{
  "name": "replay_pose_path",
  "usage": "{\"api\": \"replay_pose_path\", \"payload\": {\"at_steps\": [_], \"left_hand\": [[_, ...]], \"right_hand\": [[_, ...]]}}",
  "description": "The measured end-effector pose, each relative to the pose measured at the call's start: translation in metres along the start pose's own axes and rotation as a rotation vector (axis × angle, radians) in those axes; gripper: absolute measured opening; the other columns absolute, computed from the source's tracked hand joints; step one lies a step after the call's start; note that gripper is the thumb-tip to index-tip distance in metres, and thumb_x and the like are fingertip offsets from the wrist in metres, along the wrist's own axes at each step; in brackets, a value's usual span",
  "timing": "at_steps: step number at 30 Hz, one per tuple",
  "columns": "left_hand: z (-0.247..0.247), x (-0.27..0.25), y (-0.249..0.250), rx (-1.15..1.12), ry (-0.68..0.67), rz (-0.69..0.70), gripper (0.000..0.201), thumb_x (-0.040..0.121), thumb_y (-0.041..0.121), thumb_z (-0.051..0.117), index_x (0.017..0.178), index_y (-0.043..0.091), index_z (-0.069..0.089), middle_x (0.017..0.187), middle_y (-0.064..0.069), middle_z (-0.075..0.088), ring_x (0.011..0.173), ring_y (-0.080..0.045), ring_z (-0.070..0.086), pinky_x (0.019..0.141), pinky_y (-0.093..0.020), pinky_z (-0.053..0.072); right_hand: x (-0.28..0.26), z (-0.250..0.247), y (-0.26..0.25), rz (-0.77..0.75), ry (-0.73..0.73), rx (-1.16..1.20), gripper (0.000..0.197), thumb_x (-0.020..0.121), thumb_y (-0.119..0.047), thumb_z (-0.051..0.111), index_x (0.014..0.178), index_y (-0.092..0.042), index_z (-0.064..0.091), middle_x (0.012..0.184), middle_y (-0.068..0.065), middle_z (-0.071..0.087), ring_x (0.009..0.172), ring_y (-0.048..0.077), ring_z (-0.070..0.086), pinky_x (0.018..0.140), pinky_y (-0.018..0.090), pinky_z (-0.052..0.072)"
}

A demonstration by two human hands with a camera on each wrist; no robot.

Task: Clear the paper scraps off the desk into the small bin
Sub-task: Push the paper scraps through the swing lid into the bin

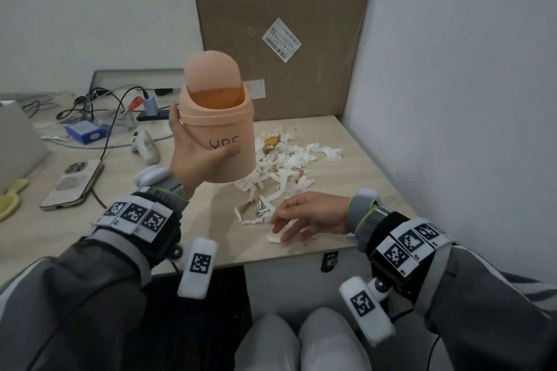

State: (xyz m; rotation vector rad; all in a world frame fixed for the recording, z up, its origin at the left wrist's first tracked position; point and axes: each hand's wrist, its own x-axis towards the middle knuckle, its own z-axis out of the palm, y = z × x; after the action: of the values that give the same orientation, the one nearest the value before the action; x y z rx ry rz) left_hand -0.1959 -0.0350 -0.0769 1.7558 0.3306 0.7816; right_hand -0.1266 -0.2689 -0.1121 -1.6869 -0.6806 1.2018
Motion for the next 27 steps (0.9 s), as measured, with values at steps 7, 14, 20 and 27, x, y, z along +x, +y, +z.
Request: {"api": "replay_pose_path", "payload": {"at_steps": [7, 14, 20, 27], "left_hand": [[-0.012, -0.013, -0.006, -0.019, 0.007, -0.020, 0.141, 0.052, 0.036, 0.090, 0.157, 0.025, -0.004, 0.144, 0.006, 0.039, 0.131, -0.016, 0.043, 0.110, -0.041, 0.039], [-0.028, -0.021, -0.009, 0.013, 0.034, -0.055, 0.149, 0.042, 0.054, 0.086, 0.158, 0.029, -0.004, 0.154, -0.001, 0.035, 0.138, -0.022, 0.042, 0.114, -0.053, 0.038], [-0.041, -0.020, -0.018, -0.010, 0.059, -0.067, 0.145, 0.044, 0.049, 0.086, 0.157, 0.028, -0.003, 0.150, 0.001, 0.038, 0.132, -0.019, 0.045, 0.110, -0.046, 0.042], [-0.037, -0.019, -0.026, -0.007, 0.064, -0.066, 0.143, 0.047, 0.047, 0.088, 0.157, 0.027, -0.002, 0.151, 0.000, 0.038, 0.133, -0.018, 0.044, 0.112, -0.047, 0.041]], "right_hand": [[0.028, -0.002, 0.010, 0.061, 0.108, -0.017, 0.015, 0.095, -0.020, 0.050, 0.100, -0.014, 0.063, 0.095, 0.002, 0.065, 0.082, 0.012, 0.062, 0.070, 0.022, 0.048], [0.049, -0.035, 0.006, -0.055, 0.546, 0.013, 0.028, 0.092, -0.015, 0.055, 0.118, -0.007, 0.059, 0.124, 0.012, 0.060, 0.110, 0.021, 0.056, 0.079, 0.023, 0.045], [0.045, -0.034, -0.009, -0.130, 0.764, 0.002, 0.021, 0.093, -0.010, 0.044, 0.097, -0.016, 0.064, 0.109, 0.006, 0.066, 0.095, 0.017, 0.061, 0.069, 0.023, 0.048], [0.053, 0.038, -0.022, -0.078, 0.106, 0.103, 0.015, 0.095, -0.016, 0.049, 0.101, -0.011, 0.062, 0.094, 0.003, 0.066, 0.082, 0.017, 0.064, 0.071, 0.027, 0.054]]}}
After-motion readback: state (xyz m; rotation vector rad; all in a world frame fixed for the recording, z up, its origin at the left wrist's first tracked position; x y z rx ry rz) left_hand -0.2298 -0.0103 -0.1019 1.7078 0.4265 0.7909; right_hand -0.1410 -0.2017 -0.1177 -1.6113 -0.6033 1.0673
